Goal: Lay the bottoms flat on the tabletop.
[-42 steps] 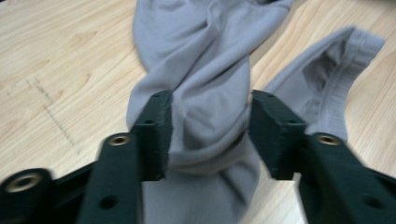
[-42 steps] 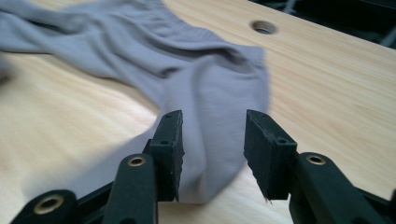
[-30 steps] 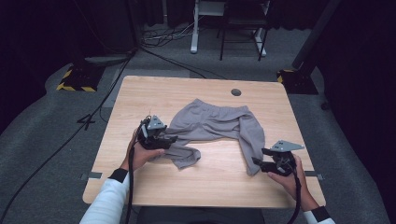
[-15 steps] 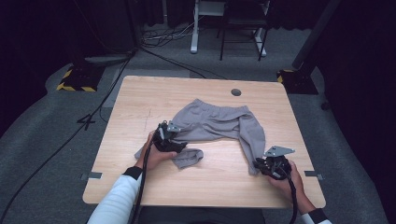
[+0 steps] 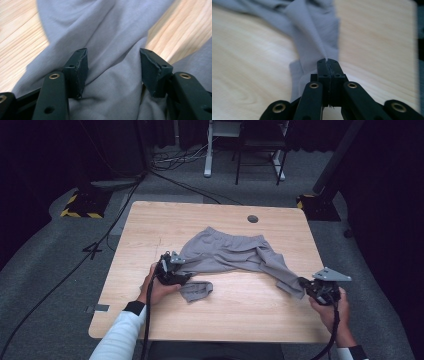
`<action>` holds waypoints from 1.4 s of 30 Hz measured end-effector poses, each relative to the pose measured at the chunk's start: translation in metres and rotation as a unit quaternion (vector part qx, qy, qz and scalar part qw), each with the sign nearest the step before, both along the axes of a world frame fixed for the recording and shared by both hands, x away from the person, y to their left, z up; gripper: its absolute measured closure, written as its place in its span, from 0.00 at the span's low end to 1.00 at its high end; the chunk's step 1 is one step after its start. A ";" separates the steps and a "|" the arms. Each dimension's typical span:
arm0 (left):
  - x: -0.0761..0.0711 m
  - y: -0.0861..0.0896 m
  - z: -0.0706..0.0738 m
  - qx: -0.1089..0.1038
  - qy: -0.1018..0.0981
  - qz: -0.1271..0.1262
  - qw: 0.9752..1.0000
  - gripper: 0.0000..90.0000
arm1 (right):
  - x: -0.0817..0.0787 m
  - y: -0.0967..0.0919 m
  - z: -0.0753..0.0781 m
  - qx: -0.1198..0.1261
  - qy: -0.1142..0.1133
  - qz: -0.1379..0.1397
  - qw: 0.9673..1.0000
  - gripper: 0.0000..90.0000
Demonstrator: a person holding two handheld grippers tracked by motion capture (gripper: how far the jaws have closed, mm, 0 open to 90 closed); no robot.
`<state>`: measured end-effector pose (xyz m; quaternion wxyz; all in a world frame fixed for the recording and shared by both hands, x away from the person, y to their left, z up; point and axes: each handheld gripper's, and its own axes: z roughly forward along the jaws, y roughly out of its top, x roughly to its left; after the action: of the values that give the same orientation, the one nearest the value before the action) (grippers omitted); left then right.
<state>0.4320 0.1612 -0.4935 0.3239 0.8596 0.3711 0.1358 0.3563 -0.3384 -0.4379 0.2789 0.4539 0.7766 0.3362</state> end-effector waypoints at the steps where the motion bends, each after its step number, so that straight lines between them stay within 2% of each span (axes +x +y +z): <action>1: -0.002 0.004 0.001 0.002 0.002 0.001 1.000 0.47 | -0.001 -0.007 0.003 0.005 -0.012 -0.014 1.000 0.98; 2: -0.004 0.007 0.001 0.006 0.005 0.006 1.000 0.47 | -0.002 -0.014 0.008 0.027 -0.016 -0.007 1.000 0.98; 3: -0.006 0.009 0.002 0.008 0.007 0.008 1.000 0.47 | -0.004 -0.018 0.011 0.032 -0.016 0.000 0.999 0.98; 5: -0.011 0.012 0.002 0.008 0.007 0.009 1.000 0.47 | -0.009 -0.021 0.016 0.031 -0.024 0.008 0.999 0.98; 8: -0.021 0.016 0.002 0.011 0.008 0.005 1.000 0.46 | -0.013 -0.020 0.020 0.040 -0.021 0.025 0.999 0.95; 10: -0.026 0.016 0.003 0.014 0.009 -0.002 1.000 0.45 | -0.014 -0.017 0.020 0.053 -0.009 0.067 0.996 0.92; 11: -0.029 0.015 0.003 0.012 0.012 -0.010 1.000 0.43 | -0.015 -0.013 0.020 0.046 -0.008 0.075 0.996 0.90; 12: -0.031 0.014 0.003 0.012 0.016 -0.016 1.000 0.42 | -0.015 -0.010 0.019 0.054 -0.001 0.098 0.994 0.83; 13: -0.033 0.013 0.005 0.009 0.022 -0.028 0.999 0.41 | -0.015 -0.008 0.019 0.068 0.011 0.126 0.990 0.77; 14: -0.034 0.012 0.006 0.003 0.024 -0.034 0.999 0.41 | -0.013 -0.004 0.018 0.069 0.028 0.149 0.986 0.72; 15: -0.035 0.010 0.008 -0.001 0.022 -0.037 0.999 0.40 | -0.012 -0.001 0.017 0.058 0.028 0.144 0.987 0.65; 17: -0.035 0.007 0.014 -0.013 0.008 -0.045 0.999 0.38 | -0.006 0.003 0.013 0.046 0.028 0.115 0.992 0.61; 19: -0.033 0.005 0.022 -0.023 -0.010 -0.043 0.999 0.37 | 0.006 0.000 0.006 0.038 0.022 0.074 0.996 0.56; 21: -0.029 0.005 0.028 -0.038 -0.012 -0.039 0.998 0.35 | 0.022 -0.006 -0.003 0.028 0.031 0.043 0.998 0.54; 22: -0.028 0.005 0.028 -0.033 -0.021 -0.037 0.999 0.35 | 0.030 -0.010 -0.011 0.031 0.046 0.029 0.998 0.51; 24: -0.025 0.004 0.023 -0.016 -0.018 -0.038 0.999 0.35 | 0.038 -0.012 -0.022 0.033 0.068 0.025 0.997 0.47; 26: -0.021 0.006 0.016 -0.023 0.001 -0.037 0.999 0.34 | 0.042 -0.014 -0.031 0.027 0.083 0.015 0.996 0.45; 28: -0.017 0.007 0.011 -0.036 0.016 -0.032 0.999 0.34 | 0.045 -0.016 -0.039 0.050 0.104 0.016 0.993 0.45; 30: -0.015 0.008 0.007 -0.039 0.023 -0.032 0.998 0.33 | 0.046 -0.013 -0.043 0.033 0.114 0.014 0.993 0.46; 31: -0.014 0.007 0.006 -0.036 0.028 -0.033 0.998 0.33 | 0.046 -0.010 -0.045 0.023 0.117 0.018 0.993 0.48; 33: -0.017 0.003 0.000 -0.023 0.020 -0.036 0.999 0.34 | 0.046 -0.006 -0.047 0.003 0.119 0.022 0.993 0.57; 35: -0.021 -0.002 -0.001 -0.001 0.003 -0.032 0.999 0.34 | 0.046 -0.002 -0.046 0.004 0.119 0.030 0.992 0.74; 36: -0.022 -0.005 -0.002 -0.001 -0.001 -0.028 1.000 0.35 | 0.045 0.000 -0.046 -0.005 0.112 0.032 0.993 0.83; 38: -0.024 -0.009 -0.003 -0.008 -0.008 -0.018 1.000 0.35 | 0.044 0.002 -0.045 -0.014 0.111 0.039 0.993 0.94; 40: -0.025 -0.013 -0.004 -0.008 -0.009 -0.013 1.000 0.35 | 0.044 0.001 -0.041 -0.013 0.101 0.030 0.994 0.98; 42: -0.025 -0.016 -0.004 -0.011 -0.011 -0.008 1.000 0.36 | 0.044 -0.001 -0.032 -0.009 0.078 0.023 0.997 0.98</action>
<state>0.4067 0.1449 -0.4977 0.3384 0.8575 0.3618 0.1388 0.4003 -0.3389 -0.4703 0.2135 0.4585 0.8092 0.2990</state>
